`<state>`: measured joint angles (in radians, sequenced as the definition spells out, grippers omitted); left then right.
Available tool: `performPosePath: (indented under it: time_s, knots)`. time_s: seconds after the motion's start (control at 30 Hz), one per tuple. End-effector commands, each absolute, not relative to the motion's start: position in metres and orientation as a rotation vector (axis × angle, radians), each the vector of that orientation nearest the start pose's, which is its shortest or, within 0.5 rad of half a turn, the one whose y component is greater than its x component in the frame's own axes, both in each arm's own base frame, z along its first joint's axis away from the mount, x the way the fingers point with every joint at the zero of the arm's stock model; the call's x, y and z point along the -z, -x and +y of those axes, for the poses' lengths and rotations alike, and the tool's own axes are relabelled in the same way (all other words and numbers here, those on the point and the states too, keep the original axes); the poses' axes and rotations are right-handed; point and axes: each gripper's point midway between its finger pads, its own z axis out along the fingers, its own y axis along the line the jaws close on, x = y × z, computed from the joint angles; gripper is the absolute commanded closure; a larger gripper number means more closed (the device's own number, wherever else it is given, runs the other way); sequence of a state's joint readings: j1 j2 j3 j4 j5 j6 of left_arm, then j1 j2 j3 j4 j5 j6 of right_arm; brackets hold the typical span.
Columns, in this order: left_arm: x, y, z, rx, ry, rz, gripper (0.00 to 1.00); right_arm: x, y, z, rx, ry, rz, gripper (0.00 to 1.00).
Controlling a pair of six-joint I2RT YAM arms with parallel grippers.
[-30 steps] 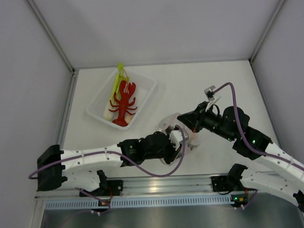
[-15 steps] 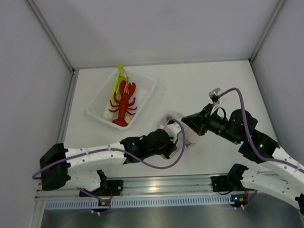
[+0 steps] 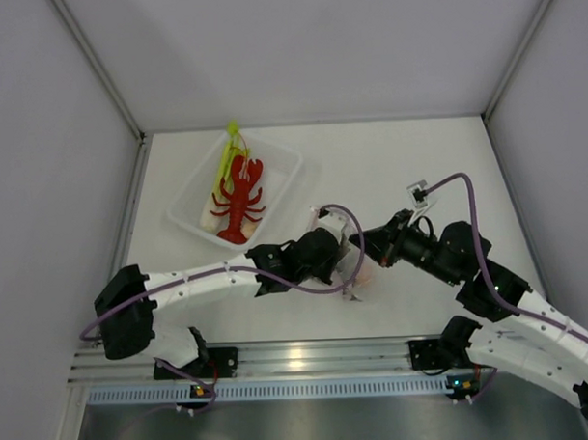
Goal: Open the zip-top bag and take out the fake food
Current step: Pick up the fake fish from the zipper food storage bag.
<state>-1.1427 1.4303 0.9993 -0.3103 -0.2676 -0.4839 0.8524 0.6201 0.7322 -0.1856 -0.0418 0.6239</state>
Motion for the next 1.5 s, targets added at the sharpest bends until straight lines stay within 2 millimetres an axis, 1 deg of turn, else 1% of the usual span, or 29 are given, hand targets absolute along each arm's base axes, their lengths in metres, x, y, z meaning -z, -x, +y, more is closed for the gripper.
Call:
performPosePath:
  time_s: [0.0,0.03,0.07,0.1,0.13,0.2,0.23,0.3,0.37,0.4,0.47,0.5,0.53,0.6,0.67,0.77,0.87,0.9,1.0,1.07,1.13,1.2,1.3,1.33,1.37,1.43,1.47]
  knots:
    - [-0.138,-0.211,-0.339,0.504,-0.426,2.322,1.0,-0.326,-0.16,0.231,-1.282,0.084,1.68,1.0]
    - [-0.138,-0.212,-0.342,0.511,-0.427,2.332,1.0,-0.324,-0.162,0.227,-1.289,0.027,1.691,1.0]
    - [-0.145,-0.214,-0.349,0.536,-0.432,2.328,0.98,-0.323,-0.164,0.222,-1.277,-0.008,1.686,1.0]
    - [-0.137,-0.212,-0.355,0.546,-0.457,2.36,0.96,-0.321,-0.164,0.219,-1.273,-0.026,1.687,1.0]
    - [-0.133,-0.211,-0.356,0.536,-0.47,2.383,0.94,-0.324,-0.165,0.212,-1.265,-0.065,1.668,1.0]
    - [-0.129,-0.214,-0.366,0.53,-0.488,2.411,0.93,-0.32,-0.165,0.206,-1.246,-0.086,1.675,1.0]
    - [-0.126,-0.212,-0.371,0.541,-0.5,2.427,0.91,-0.32,-0.163,0.203,-1.248,-0.089,1.666,1.0]
    - [-0.12,-0.215,-0.38,0.545,-0.51,2.443,0.88,-0.313,-0.163,0.201,-1.229,-0.093,1.686,1.0]
    - [-0.114,-0.215,-0.385,0.547,-0.518,2.458,0.87,-0.307,-0.162,0.199,-1.211,-0.091,1.703,1.0]
    - [-0.105,-0.215,-0.387,0.535,-0.53,2.478,0.86,-0.304,-0.162,0.197,-1.199,-0.09,1.71,1.0]
    - [-0.102,-0.214,-0.394,0.554,-0.544,2.49,0.8,-0.3,-0.163,0.193,-1.18,-0.101,1.714,1.0]
    - [-0.095,-0.213,-0.395,0.546,-0.552,2.506,0.77,-0.298,-0.163,0.192,-1.173,-0.104,1.717,1.0]
    - [-0.094,-0.212,-0.397,0.551,-0.562,2.509,0.7,-0.297,-0.163,0.188,-1.156,-0.113,1.714,1.0]
    - [-0.086,-0.207,-0.401,0.573,-0.586,2.537,0.63,-0.293,-0.163,0.185,-1.146,-0.12,1.715,1.0]
    - [-0.082,-0.203,-0.406,0.6,-0.607,2.555,0.59,-0.288,-0.162,0.184,-1.145,-0.123,1.723,1.0]
    - [-0.066,-0.201,-0.404,0.572,-0.597,2.594,0.58,-0.281,-0.162,0.185,-1.145,-0.124,1.735,1.0]
    - [-0.058,-0.198,-0.405,0.598,-0.582,2.603,0.56,-0.277,-0.161,0.186,-1.154,-0.126,1.743,1.0]
    - [-0.059,-0.198,-0.411,0.644,-0.571,2.59,0.56,-0.276,-0.16,0.186,-1.155,-0.126,1.741,1.0]
    - [-0.052,-0.189,-0.419,0.738,-0.563,2.599,0.54,-0.274,-0.16,0.185,-1.157,-0.128,1.743,1.0]
    - [-0.046,-0.186,-0.423,0.76,-0.555,2.612,0.53,-0.271,-0.16,0.185,-1.153,-0.131,1.749,1.0]
    - [-0.043,-0.184,-0.427,0.783,-0.555,2.614,0.51,-0.267,-0.16,0.184,-1.146,-0.131,1.758,1.0]
    - [-0.04,-0.181,-0.432,0.781,-0.561,2.613,0.48,-0.265,-0.16,0.184,-1.147,-0.134,1.761,1.0]
    - [-0.038,-0.181,-0.437,0.766,-0.549,2.604,0.46,-0.263,-0.159,0.184,-1.148,-0.138,1.761,1.0]
    - [-0.038,-0.183,-0.438,0.755,-0.535,2.597,0.43,-0.262,-0.159,0.184,-1.148,-0.139,1.763,1.0]
    - [-0.036,-0.183,-0.439,0.746,-0.532,2.599,0.41,-0.262,-0.159,0.183,-1.147,-0.14,1.762,1.0]
    - [-0.035,-0.179,-0.443,0.74,-0.538,2.595,0.41,-0.261,-0.159,0.182,-1.143,-0.142,1.763,1.0]
    - [-0.031,-0.182,-0.442,0.706,-0.528,2.588,0.4,-0.262,-0.159,0.182,-1.143,-0.143,1.759,1.0]
